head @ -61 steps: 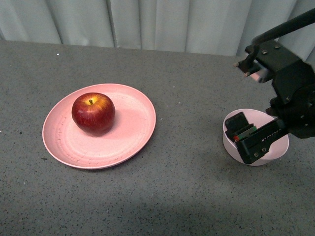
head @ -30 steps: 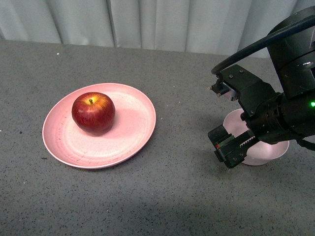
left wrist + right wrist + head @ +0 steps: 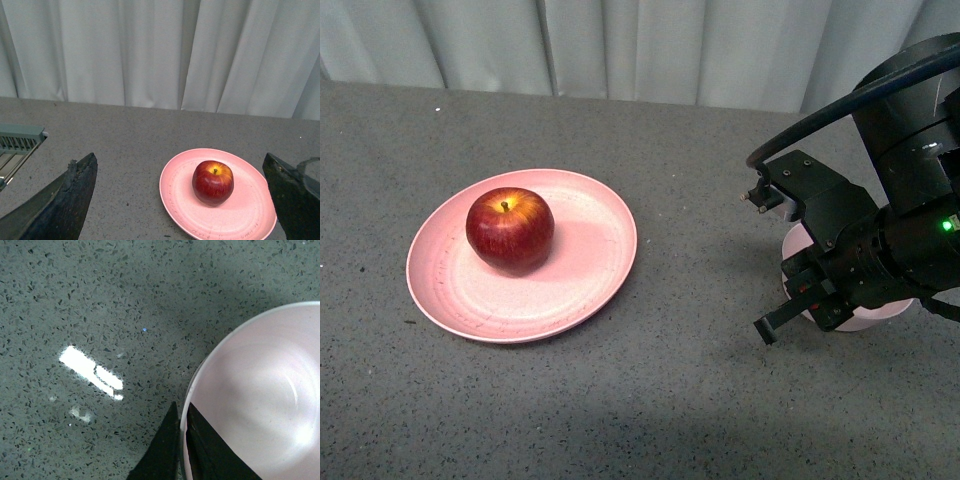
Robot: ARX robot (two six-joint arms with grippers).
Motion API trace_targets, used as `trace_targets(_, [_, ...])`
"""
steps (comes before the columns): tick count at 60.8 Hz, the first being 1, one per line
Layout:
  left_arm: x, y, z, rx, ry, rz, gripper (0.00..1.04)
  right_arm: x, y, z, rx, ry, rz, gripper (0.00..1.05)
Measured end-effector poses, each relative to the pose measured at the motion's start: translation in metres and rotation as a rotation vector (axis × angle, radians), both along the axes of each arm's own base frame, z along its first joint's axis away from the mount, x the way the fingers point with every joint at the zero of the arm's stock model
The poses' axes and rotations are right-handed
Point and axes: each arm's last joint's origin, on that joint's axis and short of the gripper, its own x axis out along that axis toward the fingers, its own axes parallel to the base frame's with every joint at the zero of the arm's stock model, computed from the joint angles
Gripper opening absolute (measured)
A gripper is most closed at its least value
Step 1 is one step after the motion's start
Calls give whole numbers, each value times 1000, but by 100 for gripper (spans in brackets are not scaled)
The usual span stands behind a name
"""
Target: Move apple from plate to bowl
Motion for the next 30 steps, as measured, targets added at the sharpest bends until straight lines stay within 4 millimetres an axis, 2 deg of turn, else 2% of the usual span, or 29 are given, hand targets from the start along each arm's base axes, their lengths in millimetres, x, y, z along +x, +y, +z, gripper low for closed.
trace_targets(10, [0,0,0,0,0,0,98,0,0,1,-8,-1,1,1])
trace_targets(19, [0,0,0,0,0,0,98,0,4,13,17,-41,44,1])
trace_targets(26, [0,0,0,0,0,0,98,-4,17,26,70,-69,136,1])
trace_targets(30, [0,0,0,0,0,0,98,-10,33,29,94,-77,220,1])
